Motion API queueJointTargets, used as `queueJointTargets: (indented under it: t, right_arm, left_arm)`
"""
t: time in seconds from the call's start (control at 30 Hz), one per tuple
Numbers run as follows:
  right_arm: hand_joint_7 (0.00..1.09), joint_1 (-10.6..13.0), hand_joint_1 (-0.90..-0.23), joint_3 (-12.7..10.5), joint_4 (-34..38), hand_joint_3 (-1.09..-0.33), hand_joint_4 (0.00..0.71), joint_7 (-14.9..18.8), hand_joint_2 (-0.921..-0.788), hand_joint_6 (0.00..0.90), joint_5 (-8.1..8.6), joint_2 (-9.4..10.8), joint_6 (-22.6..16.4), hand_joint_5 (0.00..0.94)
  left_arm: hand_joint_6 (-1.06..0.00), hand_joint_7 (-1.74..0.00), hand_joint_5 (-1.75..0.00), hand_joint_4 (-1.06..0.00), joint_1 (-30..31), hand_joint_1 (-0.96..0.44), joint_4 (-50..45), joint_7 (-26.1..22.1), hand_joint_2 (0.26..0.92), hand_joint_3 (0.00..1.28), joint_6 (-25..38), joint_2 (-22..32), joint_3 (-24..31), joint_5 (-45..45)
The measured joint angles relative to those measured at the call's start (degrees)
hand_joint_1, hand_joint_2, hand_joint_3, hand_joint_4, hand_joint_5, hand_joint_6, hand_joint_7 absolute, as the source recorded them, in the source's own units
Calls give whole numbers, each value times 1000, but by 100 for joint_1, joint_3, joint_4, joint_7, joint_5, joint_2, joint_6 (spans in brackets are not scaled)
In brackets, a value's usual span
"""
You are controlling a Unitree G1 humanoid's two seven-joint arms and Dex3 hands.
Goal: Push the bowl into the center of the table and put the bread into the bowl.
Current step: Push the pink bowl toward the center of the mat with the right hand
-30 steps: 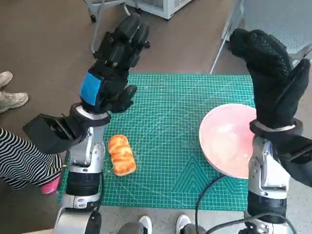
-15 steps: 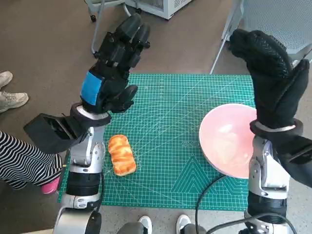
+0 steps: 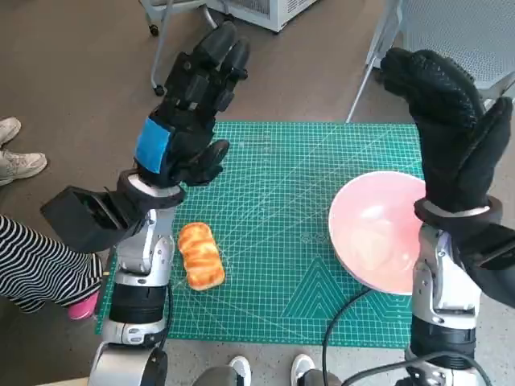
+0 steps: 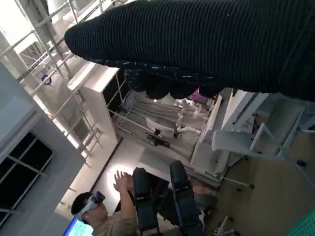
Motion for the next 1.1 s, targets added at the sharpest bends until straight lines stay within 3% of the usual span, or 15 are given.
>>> queueJointTargets:
  t: [0.53, 0.73, 0.83, 0.9, 1.1]
  right_arm:
    - [564, 88, -650, -54, -112, -642, 187, 19, -921, 45, 28, -55, 57, 0]
    - [594, 269, -651, -416, 21, -667, 172, 327, -921, 10, 405, -341, -31, 0]
    - [567, 348, -650, -655, 240, -685, 164, 468, -921, 3, 509, -521, -186, 0]
    - [550, 395, -648, -847, 481, -697, 161, 495, -921, 0, 540, -633, -329, 0]
    - [520, 568, -645, -1320, 1166, -721, 153, 207, -921, -1, 384, -808, -754, 0]
  left_arm:
    - [1, -413, 0, -109, 0, -766, -74, 36, 921, 480, 79, -14, -14, 0]
    - [1, -413, 0, -109, 10, -767, -100, 35, 921, 480, 79, -10, -9, -1]
    - [1, -410, 0, -108, 23, -769, -104, 34, 921, 476, 78, -2, -2, -1]
    - [1, -409, -1, -108, 30, -769, -104, 32, 921, 474, 78, 2, 0, -1]
    - [1, -411, -2, -110, 36, -769, -102, 29, 921, 471, 76, 9, 10, -2]
